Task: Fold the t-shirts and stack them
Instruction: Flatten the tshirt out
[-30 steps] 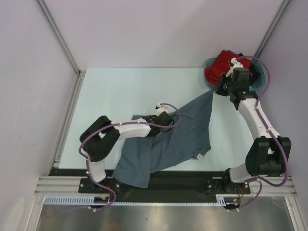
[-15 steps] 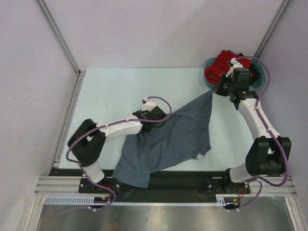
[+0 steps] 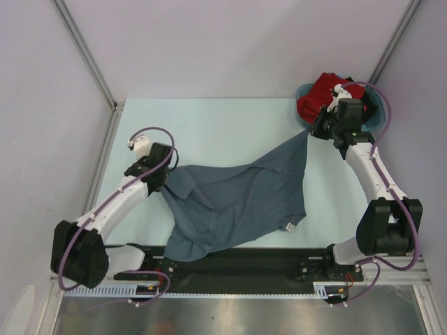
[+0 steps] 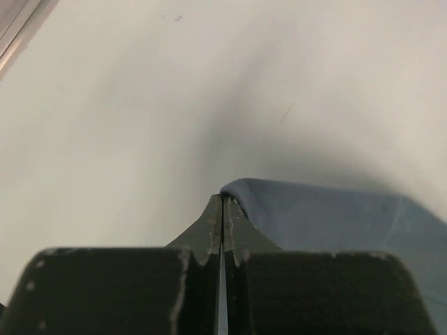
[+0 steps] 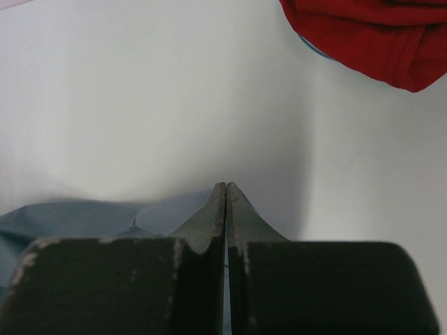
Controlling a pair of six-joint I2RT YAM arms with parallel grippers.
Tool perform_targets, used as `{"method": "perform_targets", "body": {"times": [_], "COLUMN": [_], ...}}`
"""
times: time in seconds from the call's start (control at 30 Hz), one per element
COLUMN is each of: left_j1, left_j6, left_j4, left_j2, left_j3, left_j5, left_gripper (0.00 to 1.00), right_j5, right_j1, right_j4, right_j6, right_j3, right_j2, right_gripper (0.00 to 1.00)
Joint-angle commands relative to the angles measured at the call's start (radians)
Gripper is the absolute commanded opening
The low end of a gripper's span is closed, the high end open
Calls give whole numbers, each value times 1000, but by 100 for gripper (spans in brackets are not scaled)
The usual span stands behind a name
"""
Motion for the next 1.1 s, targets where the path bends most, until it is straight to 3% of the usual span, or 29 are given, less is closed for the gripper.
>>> {"method": "perform_targets", "body": {"times": [0.0,0.17,0.2,0.23,0.27,0.3,0.37,0.47,0.57,0.63,0.73,0.87,1.07], "left_j1": [75,164,170,170,170,170,170,170,157,100,-30,-180,-294], "left_j6": [-83,-115,-108,-94,-95,-95,-54,3,105,154,236,290,336], "left_j4": [39,34,43,56,59,65,103,155,294,364,409,354,258], "left_j2": [-110,-239,-253,-262,-270,-281,-288,-285,-287,-261,-148,30,225], "left_j3": [-32,-58,-65,-68,-70,-81,-88,-95,-121,-131,-84,3,91], "left_j5": [21,29,35,43,43,46,67,139,306,365,313,183,-29], "left_gripper": [0,1,9,19,55,75,99,100,100,100,100,100,100], "right_j5": [-12,-12,-12,-14,-14,-16,-14,-11,-14,-19,-23,-20,-17], "right_j1": [-3,-3,-3,-3,-3,-3,-3,-2,-5,-3,-3,-3,-3], "right_j4": [20,18,18,20,20,18,17,15,20,20,23,17,15], "right_j6": [-4,-5,-5,-5,-5,-7,-8,-10,-7,-5,-5,-10,-11], "right_j3": [34,32,32,31,31,32,31,31,31,29,29,25,25], "right_j2": [-16,-15,-13,-13,-12,-13,-12,-13,-10,-7,-4,-5,-10], "right_gripper": [0,0,0,0,0,0,0,0,0,0,0,0,0]}}
